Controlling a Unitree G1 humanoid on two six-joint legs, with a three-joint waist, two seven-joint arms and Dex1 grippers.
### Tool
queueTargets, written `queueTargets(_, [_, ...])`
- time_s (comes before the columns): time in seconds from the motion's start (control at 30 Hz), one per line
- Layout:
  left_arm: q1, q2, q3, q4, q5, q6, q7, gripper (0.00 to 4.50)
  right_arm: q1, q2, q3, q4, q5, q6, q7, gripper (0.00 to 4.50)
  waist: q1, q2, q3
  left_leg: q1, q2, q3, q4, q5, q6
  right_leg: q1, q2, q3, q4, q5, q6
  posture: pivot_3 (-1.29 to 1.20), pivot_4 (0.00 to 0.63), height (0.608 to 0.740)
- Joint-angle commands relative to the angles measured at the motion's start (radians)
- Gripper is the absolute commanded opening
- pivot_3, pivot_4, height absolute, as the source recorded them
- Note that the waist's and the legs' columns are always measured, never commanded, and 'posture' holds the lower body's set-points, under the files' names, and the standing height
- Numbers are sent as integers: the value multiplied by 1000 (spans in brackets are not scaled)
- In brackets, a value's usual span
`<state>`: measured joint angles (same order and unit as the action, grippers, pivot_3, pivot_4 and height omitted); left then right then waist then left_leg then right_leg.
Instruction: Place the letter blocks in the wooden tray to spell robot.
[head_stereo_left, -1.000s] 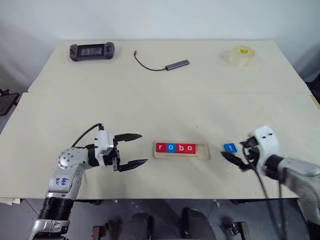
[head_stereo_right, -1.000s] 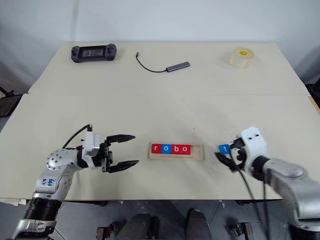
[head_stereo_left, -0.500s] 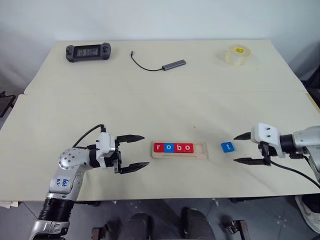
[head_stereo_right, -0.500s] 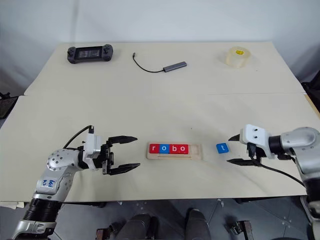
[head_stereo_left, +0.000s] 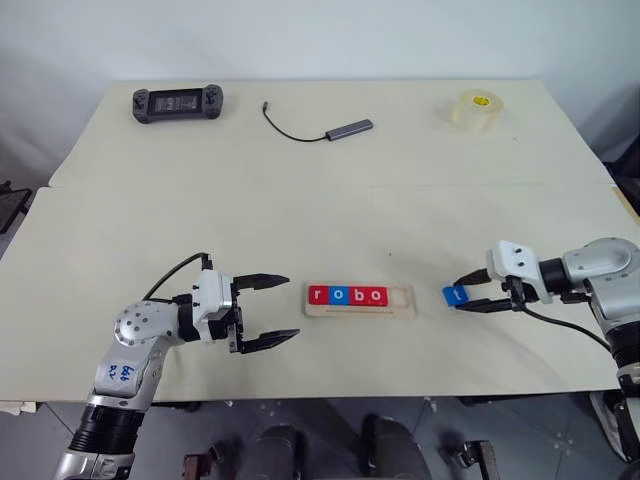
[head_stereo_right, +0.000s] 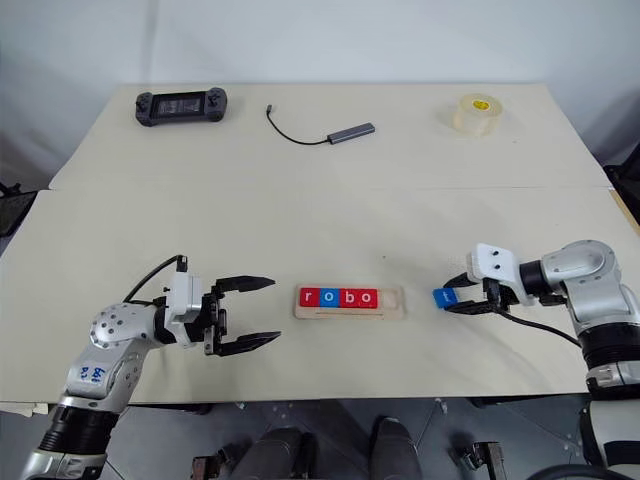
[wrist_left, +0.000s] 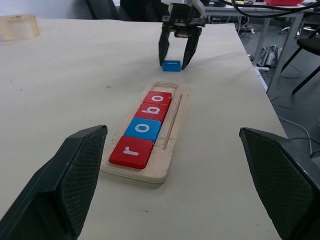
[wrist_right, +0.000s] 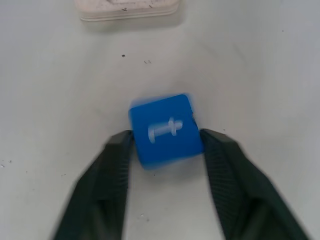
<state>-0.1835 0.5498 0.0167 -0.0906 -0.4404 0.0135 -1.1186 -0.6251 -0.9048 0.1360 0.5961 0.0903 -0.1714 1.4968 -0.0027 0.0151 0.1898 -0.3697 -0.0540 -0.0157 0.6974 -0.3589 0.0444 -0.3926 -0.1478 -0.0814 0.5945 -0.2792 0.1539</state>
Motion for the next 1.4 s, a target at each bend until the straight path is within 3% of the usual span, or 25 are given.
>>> queueTargets(0.03, [6, -1, 12, -43, -16, 1, 14, 4500, -29, 14, -14, -29, 12, 25, -6, 1462, 0, 0, 0, 0, 0, 0, 0, 0, 0, 0, 0, 0, 0, 0, 0, 0, 150, 740])
queueTargets(0.23, [26, -4, 17, -53, -16, 4, 36, 4500, -19, 22, -4, -352, 107, 396, 4, 1462, 2, 1, 0, -1, 1, 0, 0, 0, -1, -2, 0, 0, 3, 0, -1, 0, 150, 740])
queueTargets(0.37, [35, -12, 12, -63, -15, 9, 56, 4500, -21, 62, 26, -483, 121, 518, -43, 1462, 3, 1, 0, -1, 1, -1, 0, -1, -1, -1, 0, 0, 2, 0, -1, 0, 150, 740])
queueTargets(0.83, [38, -8, 20, -92, -18, 31, 76, 4500, 14, 83, 84, -445, 56, 449, -72, 1462, 20, 1, 0, -1, -1, -1, -1, -1, -1, -2, 0, 0, 2, 0, -1, 0, 150, 740])
queueTargets(1.4, [25, -10, 17, -90, -17, 33, 76, 4500, 30, 60, 67, -409, 49, 416, -80, 1462, 20, 1, 0, -1, -1, -1, -1, -1, -1, -1, 0, 0, 2, 0, -1, 0, 150, 740])
